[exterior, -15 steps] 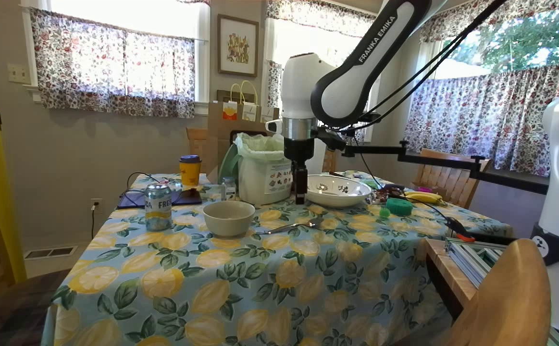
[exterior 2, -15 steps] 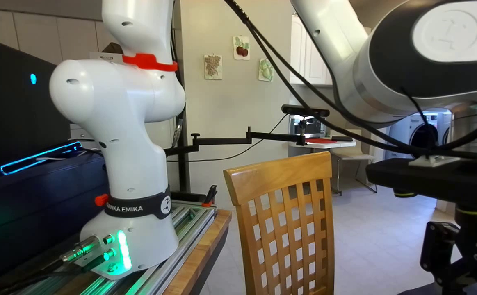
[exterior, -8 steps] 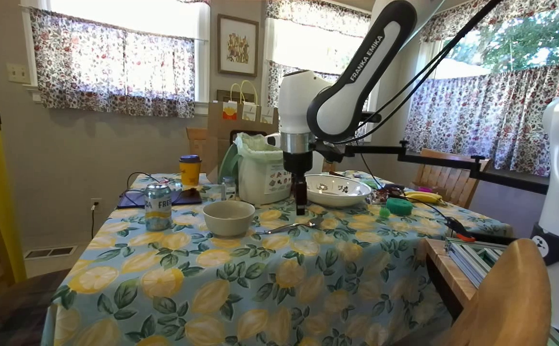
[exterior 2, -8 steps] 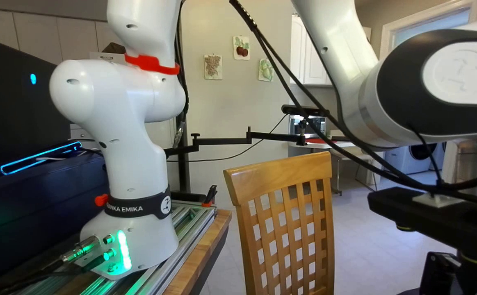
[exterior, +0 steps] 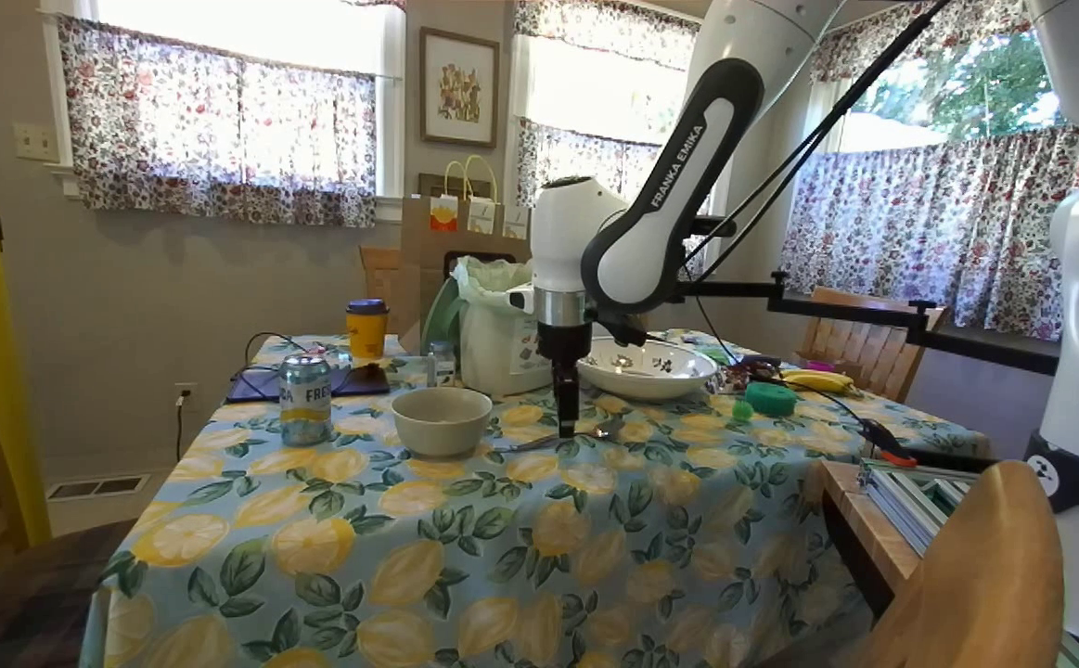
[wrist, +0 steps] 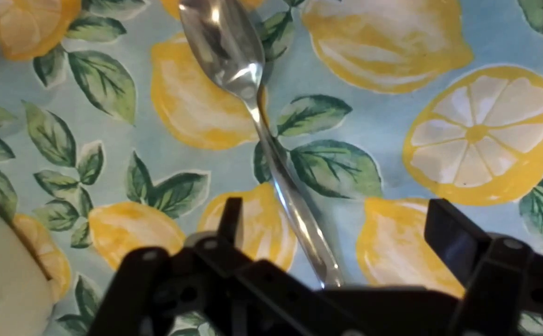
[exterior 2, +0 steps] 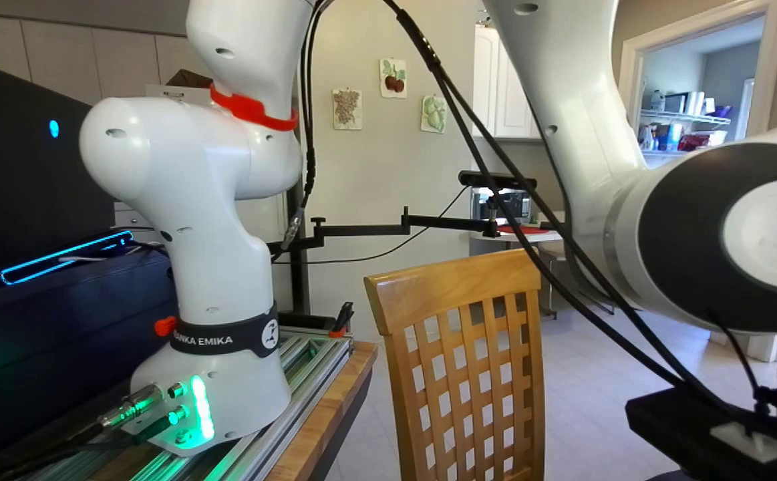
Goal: Rotate the spoon 90 degrees counterclockwise
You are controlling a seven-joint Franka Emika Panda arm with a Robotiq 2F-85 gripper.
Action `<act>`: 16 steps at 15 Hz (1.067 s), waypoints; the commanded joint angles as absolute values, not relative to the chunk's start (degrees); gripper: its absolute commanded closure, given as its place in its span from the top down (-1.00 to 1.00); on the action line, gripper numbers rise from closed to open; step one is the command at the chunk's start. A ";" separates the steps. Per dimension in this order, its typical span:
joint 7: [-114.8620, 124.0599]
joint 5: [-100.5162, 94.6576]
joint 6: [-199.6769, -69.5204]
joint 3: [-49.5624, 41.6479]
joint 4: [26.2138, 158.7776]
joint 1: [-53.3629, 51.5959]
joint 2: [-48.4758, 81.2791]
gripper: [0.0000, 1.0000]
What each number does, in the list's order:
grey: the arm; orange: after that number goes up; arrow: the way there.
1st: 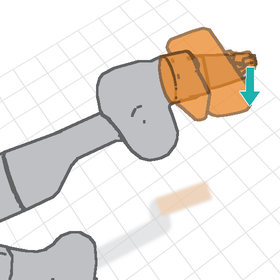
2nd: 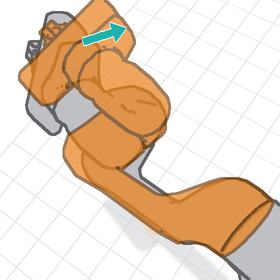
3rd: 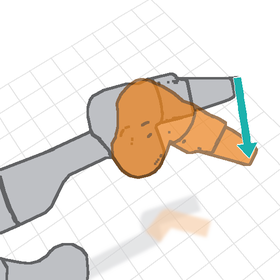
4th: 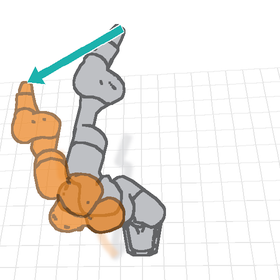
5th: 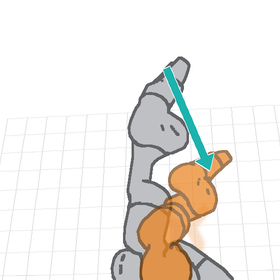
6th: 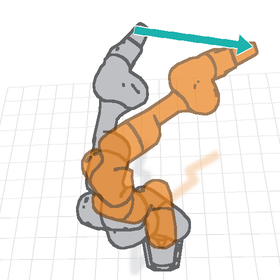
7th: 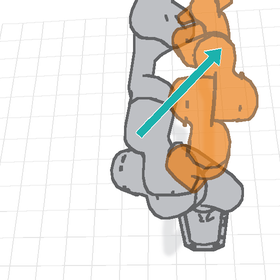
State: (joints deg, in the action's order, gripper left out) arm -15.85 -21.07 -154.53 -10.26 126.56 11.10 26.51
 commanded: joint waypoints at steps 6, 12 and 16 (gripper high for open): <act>-22.57 -19.39 -156.94 -7.97 121.01 14.74 32.89 1.00; -27.11 -18.87 -154.80 -5.95 119.50 16.56 33.98 1.00; -28.74 -18.21 -154.52 -4.74 118.88 17.58 34.33 1.00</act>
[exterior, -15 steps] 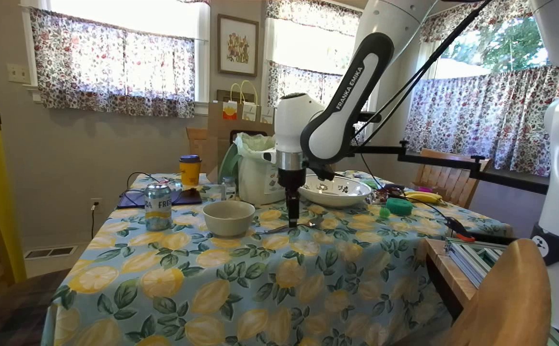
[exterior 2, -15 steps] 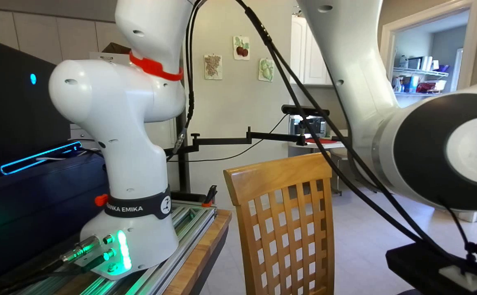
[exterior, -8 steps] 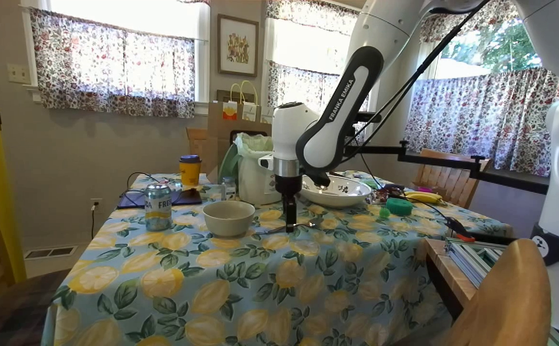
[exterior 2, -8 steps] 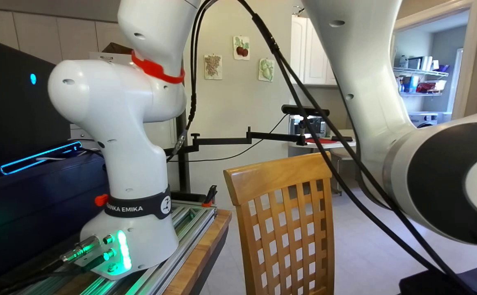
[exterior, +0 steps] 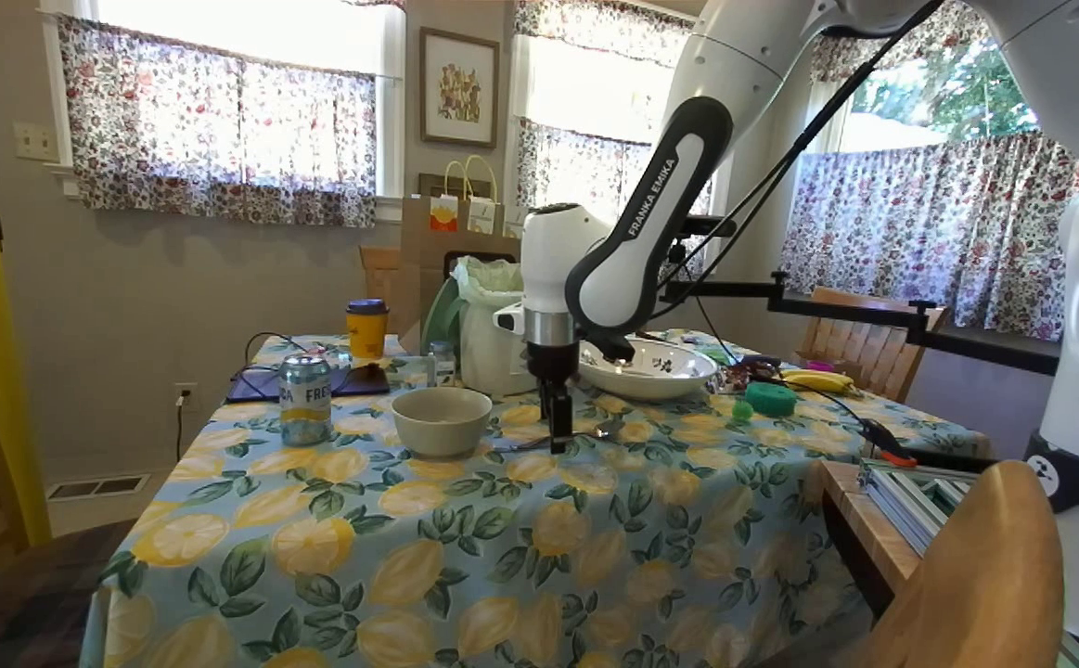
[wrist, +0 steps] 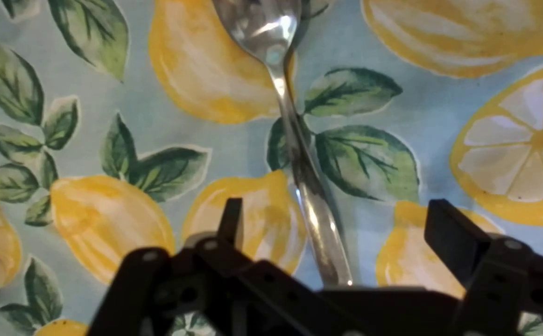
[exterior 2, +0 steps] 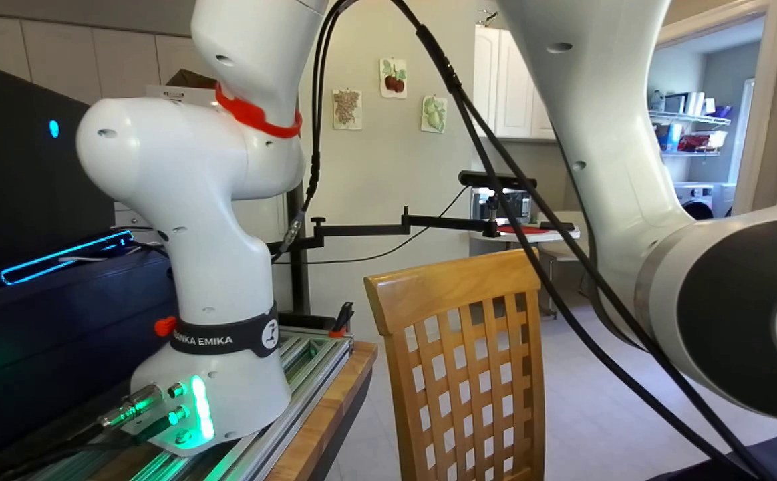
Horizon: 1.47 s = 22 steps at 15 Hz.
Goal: Rotate the spoon 90 degrees counterclockwise
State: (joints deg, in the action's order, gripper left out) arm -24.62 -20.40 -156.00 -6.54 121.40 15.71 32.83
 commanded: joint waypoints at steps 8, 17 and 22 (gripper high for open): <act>-30.70 -16.38 -151.37 -3.71 116.71 18.28 34.71 1.00; -30.82 -17.30 -149.18 -4.67 113.27 18.24 37.16 1.00; -30.90 -17.70 -149.56 -4.93 112.94 18.10 37.84 0.50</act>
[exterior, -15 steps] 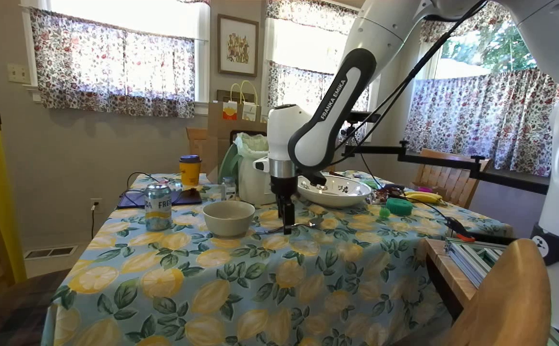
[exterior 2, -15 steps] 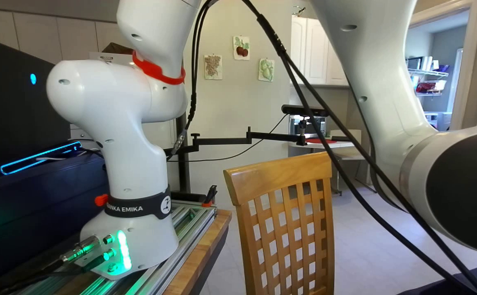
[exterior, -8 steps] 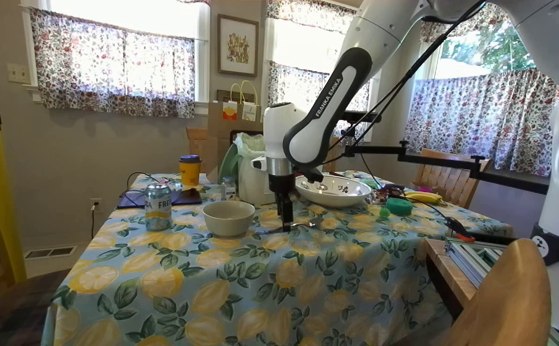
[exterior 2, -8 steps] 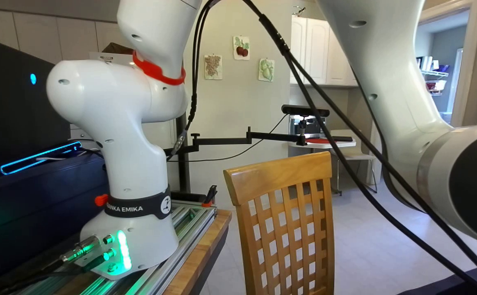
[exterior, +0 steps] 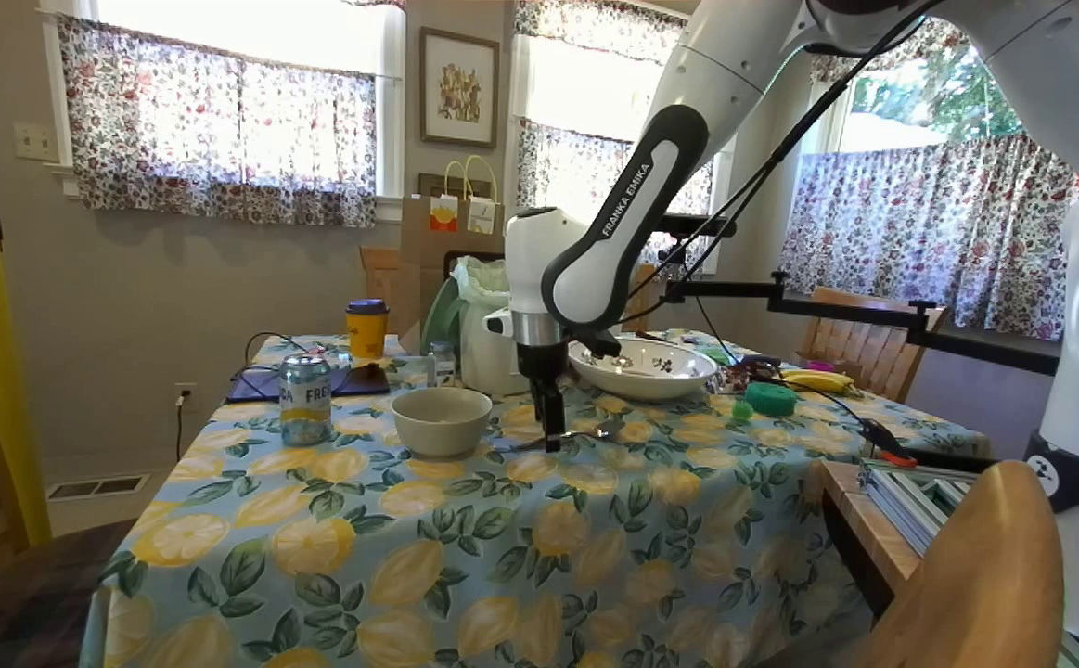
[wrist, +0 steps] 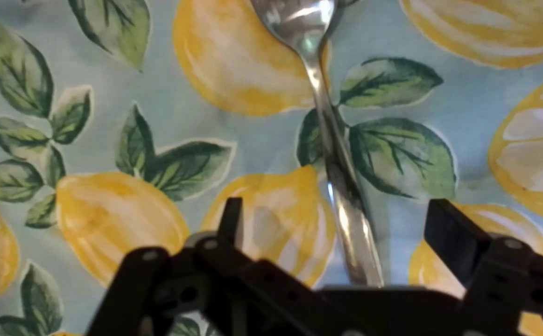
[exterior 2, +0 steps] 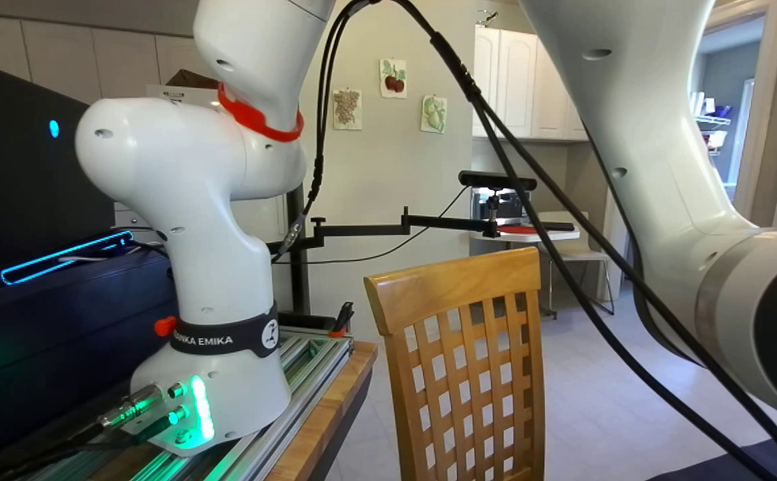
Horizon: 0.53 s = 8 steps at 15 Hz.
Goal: Rotate the spoon 90 degrees counterclockwise
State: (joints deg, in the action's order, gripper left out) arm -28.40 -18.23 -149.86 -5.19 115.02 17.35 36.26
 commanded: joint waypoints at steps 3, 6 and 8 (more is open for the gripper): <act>-31.21 -17.34 -149.53 -4.62 112.86 18.38 37.94 0.16; -31.29 -17.24 -149.47 -4.36 113.03 18.35 37.69 -0.28; -31.37 -17.01 -149.37 -4.10 113.10 18.45 37.56 -0.58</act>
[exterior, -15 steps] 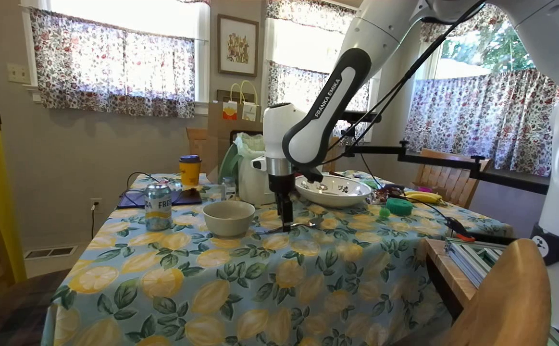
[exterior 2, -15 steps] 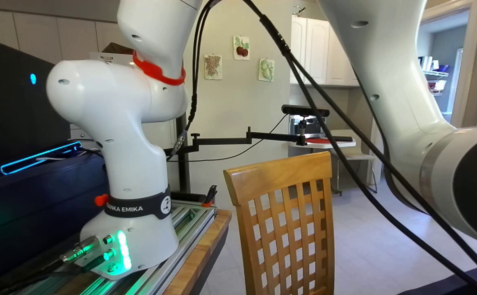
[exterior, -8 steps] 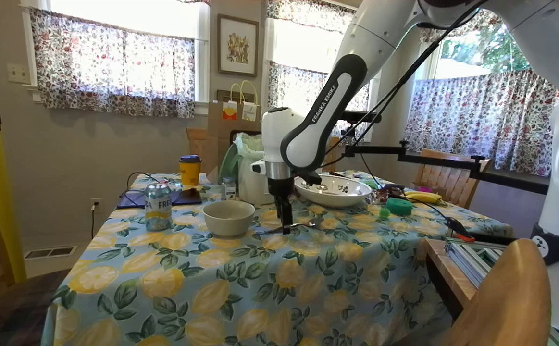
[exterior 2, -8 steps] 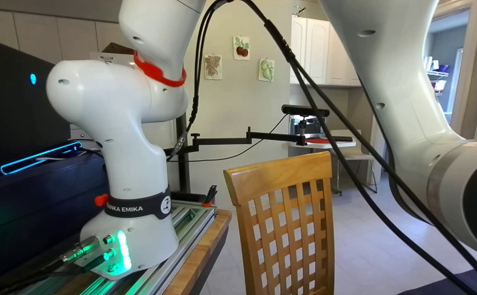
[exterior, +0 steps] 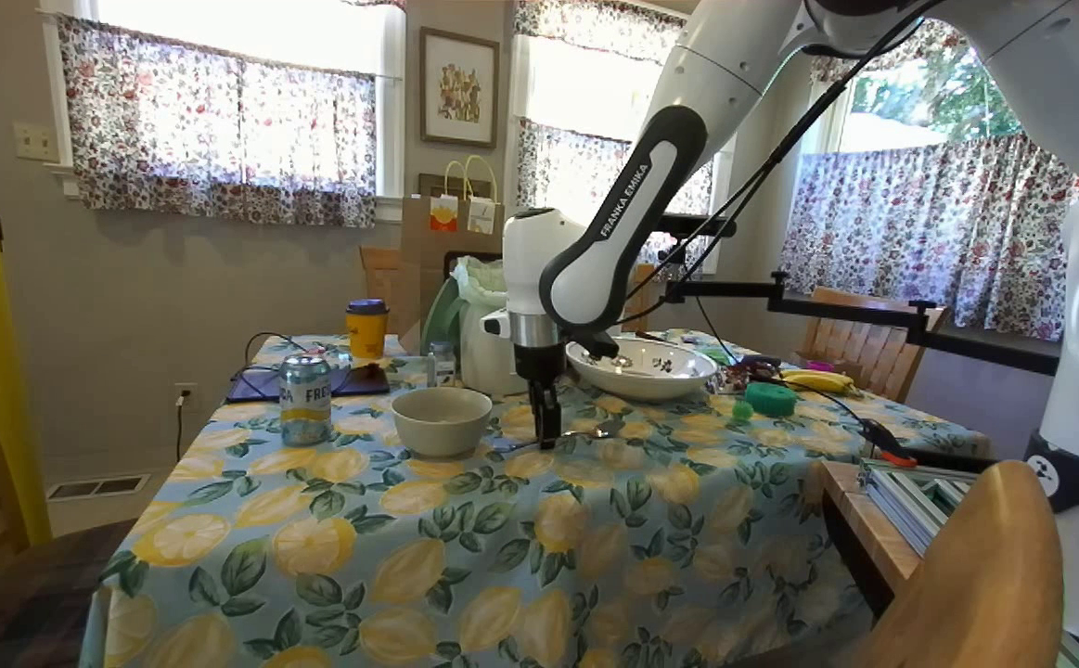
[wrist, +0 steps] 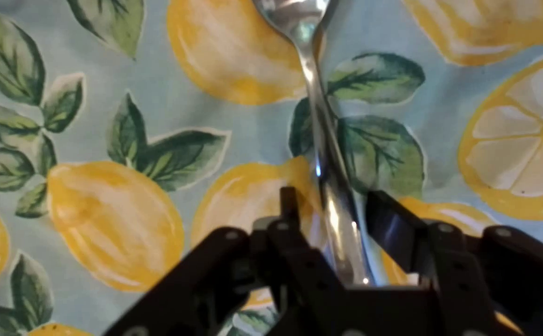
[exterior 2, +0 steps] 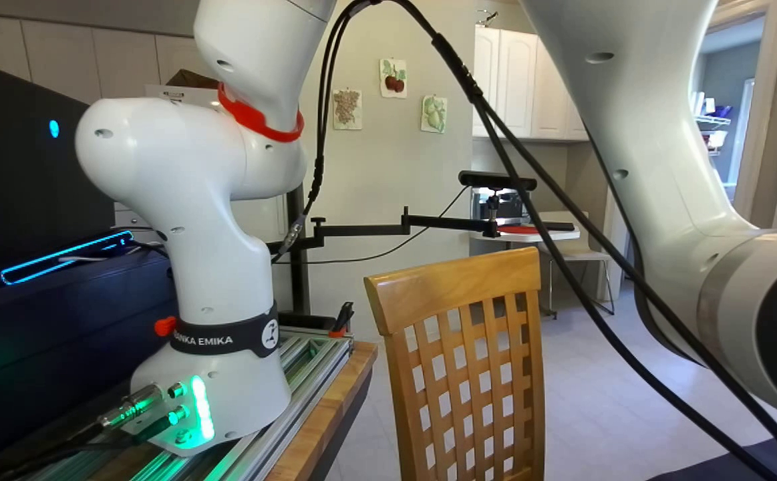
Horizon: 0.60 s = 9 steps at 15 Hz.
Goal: Rotate the spoon 90 degrees counterclockwise
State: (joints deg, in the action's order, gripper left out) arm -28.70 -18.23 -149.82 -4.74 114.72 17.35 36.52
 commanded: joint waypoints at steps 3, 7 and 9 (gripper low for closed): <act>-31.24 -16.66 -148.57 -3.86 112.93 18.47 37.47 -0.02; -30.69 -16.83 -148.52 -4.18 112.90 18.20 37.41 0.20; -30.60 -16.76 -148.49 -4.22 112.87 18.19 37.32 0.50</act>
